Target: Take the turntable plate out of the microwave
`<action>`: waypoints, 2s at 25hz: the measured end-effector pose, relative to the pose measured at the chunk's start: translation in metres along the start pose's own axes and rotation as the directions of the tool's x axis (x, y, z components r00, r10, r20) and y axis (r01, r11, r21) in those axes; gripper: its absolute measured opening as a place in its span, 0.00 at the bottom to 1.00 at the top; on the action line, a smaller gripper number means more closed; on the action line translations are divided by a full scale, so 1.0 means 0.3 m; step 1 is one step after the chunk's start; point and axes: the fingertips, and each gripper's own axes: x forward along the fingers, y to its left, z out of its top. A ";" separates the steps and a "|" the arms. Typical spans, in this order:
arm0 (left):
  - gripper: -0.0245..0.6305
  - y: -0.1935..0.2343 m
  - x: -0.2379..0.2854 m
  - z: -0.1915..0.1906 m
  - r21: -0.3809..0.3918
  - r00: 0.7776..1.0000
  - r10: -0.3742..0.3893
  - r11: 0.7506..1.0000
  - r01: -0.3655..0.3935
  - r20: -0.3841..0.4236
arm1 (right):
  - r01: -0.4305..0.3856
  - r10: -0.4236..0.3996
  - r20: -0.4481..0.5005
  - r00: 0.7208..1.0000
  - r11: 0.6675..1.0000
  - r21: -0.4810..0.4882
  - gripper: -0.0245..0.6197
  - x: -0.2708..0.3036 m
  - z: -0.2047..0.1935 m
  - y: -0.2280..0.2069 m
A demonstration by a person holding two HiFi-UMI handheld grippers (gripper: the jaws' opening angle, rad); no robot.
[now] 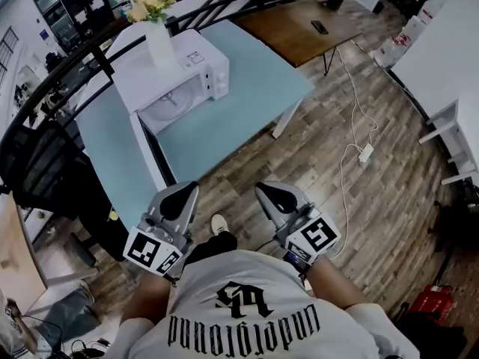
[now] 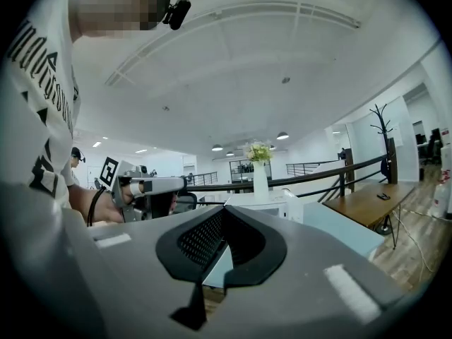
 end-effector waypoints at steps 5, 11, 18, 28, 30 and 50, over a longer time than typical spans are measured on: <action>0.11 0.170 0.076 0.030 0.005 1.000 0.003 1.000 -0.003 0.011 | -0.021 0.021 0.004 1.000 1.000 -0.010 0.04 0.197 0.042 -0.074; 0.11 0.330 0.129 0.058 0.003 1.000 0.016 1.000 -0.016 0.016 | -0.040 0.040 -0.003 0.999 0.999 -0.005 0.04 0.380 0.062 -0.123; 0.11 0.453 0.175 0.043 0.024 0.995 0.101 0.995 -0.101 0.011 | -0.122 0.122 -0.016 0.992 0.993 -0.001 0.04 0.528 0.058 -0.176; 0.11 0.591 0.307 0.040 0.000 0.951 0.309 0.951 -0.309 0.016 | -0.320 0.320 -0.040 0.947 0.947 0.001 0.04 0.718 0.092 -0.367; 0.11 0.612 0.350 0.029 -0.004 0.937 0.348 0.938 -0.348 0.012 | -0.357 0.356 -0.047 0.933 0.934 0.001 0.04 0.746 0.096 -0.421; 0.11 0.687 0.544 -0.047 -0.058 0.758 0.652 0.757 -0.651 0.013 | -0.606 0.604 -0.107 0.789 0.795 0.022 0.04 0.867 0.059 -0.725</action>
